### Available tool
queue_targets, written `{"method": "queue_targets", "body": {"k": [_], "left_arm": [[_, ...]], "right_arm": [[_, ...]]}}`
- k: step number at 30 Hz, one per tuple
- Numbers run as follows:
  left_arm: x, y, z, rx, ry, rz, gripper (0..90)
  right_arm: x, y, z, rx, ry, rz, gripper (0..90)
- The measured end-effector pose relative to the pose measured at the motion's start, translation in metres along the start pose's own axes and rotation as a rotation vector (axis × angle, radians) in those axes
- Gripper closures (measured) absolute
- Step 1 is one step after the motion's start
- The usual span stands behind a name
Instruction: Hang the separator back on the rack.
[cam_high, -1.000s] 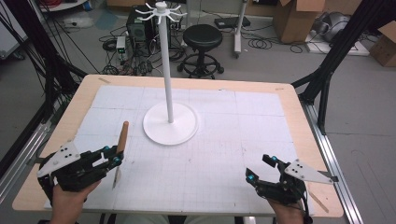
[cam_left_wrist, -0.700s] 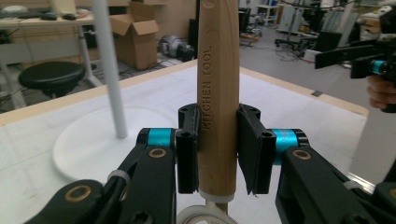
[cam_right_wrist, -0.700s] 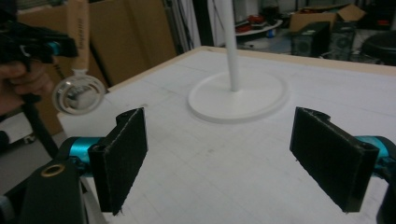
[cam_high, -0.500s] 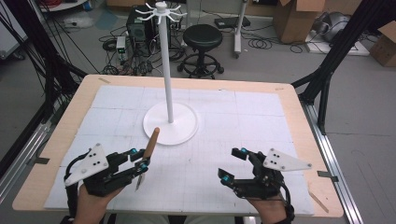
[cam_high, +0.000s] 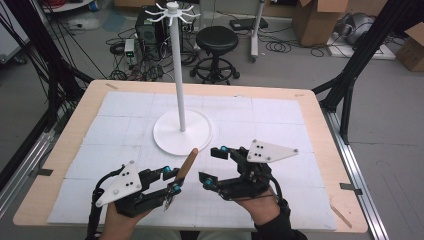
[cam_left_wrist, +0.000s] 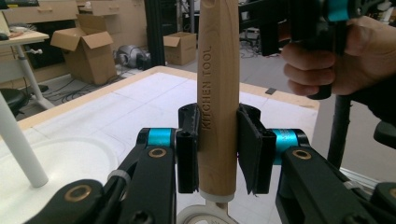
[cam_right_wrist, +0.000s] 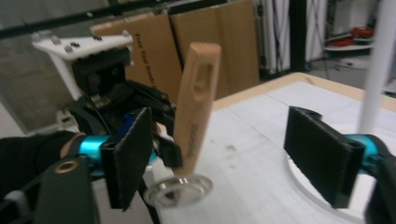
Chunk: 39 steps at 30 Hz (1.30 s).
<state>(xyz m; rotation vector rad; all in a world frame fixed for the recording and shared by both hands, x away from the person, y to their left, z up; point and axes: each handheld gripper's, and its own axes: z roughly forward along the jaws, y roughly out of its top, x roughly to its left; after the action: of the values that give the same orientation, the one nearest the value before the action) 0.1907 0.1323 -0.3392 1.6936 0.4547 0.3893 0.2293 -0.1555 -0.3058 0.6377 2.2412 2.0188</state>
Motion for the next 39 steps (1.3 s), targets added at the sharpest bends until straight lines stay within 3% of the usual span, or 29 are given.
{"method": "queue_targets", "body": {"k": [5, 8, 17, 26, 28, 30, 33, 37, 39], "left_arm": [[-0.002, -0.002, 0.003, 0.003, -0.021, 0.001, 70.2], [-0.004, -0.004, 0.004, 0.0, -0.035, 0.002, 70.1], [-0.004, -0.005, 0.003, -0.018, -0.045, -0.004, 70.1], [-0.003, -0.006, 0.004, -0.047, -0.073, -0.007, 69.7], [0.0, -0.007, 0.005, -0.057, -0.116, -0.012, 67.5], [0.005, -0.008, 0.006, -0.046, -0.153, -0.042, 55.3], [0.01, -0.011, 0.007, -0.048, -0.219, -0.073, 50.8], [0.013, -0.012, 0.009, -0.054, -0.278, -0.098, 47.0], [0.013, -0.013, 0.01, -0.056, -0.309, -0.101, 46.6]], "right_arm": [[0.0, 0.001, 0.014, -0.012, 0.058, 0.018, 34.1], [-0.002, 0.002, 0.02, -0.028, 0.12, 0.04, 43.1], [-0.004, 0.003, 0.021, -0.051, 0.151, 0.039, 68.2], [-0.005, 0.005, 0.019, -0.065, 0.181, 0.056, 69.8], [-0.005, 0.007, 0.018, -0.058, 0.183, 0.056, 69.9], [-0.006, 0.009, 0.017, -0.056, 0.191, 0.046, 69.9], [-0.006, 0.015, 0.016, -0.022, 0.212, 0.015, 70.0], [-0.005, 0.018, 0.017, 0.0, 0.263, -0.025, 69.9], [-0.006, 0.018, 0.019, 0.005, 0.319, -0.031, 69.9]]}}
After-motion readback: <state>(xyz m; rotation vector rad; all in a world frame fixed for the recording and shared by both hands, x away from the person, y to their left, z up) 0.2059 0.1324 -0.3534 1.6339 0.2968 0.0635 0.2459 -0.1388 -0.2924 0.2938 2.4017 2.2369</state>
